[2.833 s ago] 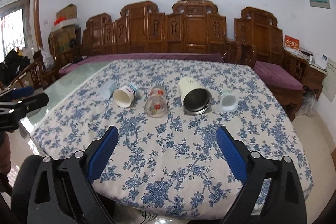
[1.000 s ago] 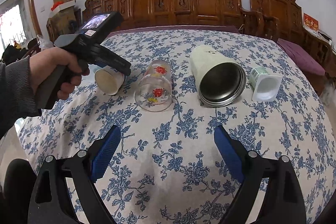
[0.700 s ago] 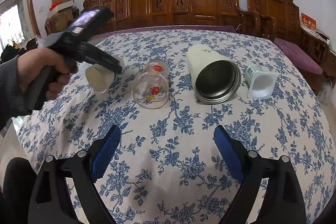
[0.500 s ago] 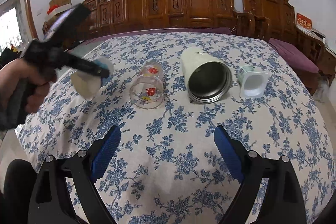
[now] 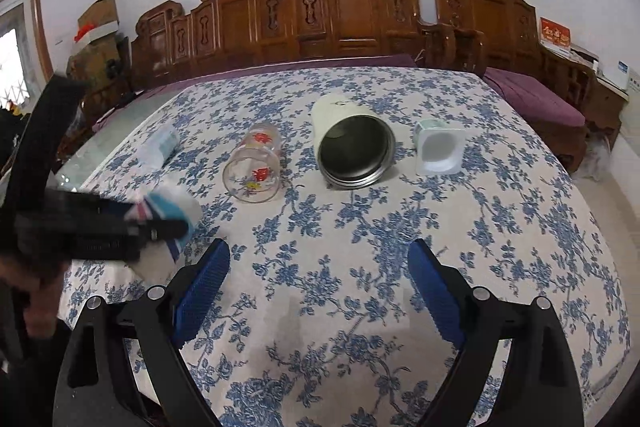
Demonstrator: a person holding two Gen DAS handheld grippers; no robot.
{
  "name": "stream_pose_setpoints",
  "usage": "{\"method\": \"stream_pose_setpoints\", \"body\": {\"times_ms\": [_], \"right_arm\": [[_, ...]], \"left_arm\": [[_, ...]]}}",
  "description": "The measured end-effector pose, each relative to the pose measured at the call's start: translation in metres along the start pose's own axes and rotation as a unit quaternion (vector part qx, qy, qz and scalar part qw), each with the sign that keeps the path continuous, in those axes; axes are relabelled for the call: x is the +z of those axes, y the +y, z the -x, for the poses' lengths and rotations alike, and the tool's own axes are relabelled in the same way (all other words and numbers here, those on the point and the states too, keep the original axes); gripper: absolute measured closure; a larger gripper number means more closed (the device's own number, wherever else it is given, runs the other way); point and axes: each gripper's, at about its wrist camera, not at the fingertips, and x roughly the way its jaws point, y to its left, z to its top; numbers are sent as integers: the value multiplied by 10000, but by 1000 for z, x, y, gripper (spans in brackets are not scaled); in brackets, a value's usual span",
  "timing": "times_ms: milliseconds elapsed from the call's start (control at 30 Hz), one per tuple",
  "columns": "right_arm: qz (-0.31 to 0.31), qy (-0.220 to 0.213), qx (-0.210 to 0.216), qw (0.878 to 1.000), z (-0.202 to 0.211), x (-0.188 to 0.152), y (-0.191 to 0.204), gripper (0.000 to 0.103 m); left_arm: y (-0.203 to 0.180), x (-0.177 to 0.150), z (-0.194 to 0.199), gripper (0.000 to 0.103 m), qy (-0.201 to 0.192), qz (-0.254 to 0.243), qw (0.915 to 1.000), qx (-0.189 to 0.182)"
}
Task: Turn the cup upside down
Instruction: 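Close the left gripper on the paper cup and lift it off the table, then grasp the paper cup with the right gripper while the left gripper releases it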
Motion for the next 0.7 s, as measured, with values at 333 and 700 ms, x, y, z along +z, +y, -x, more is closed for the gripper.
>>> {"method": "stream_pose_setpoints", "body": {"times_ms": [333,700], "right_arm": [[24,52,-85,9999,1,-1,-2,11],[192,-7,-4,9998,9,13,21,11]], "left_arm": [[-9,-16,-14,42,75,7,10000,7],[18,-37,64,15,-1050,318,9935,301]]}}
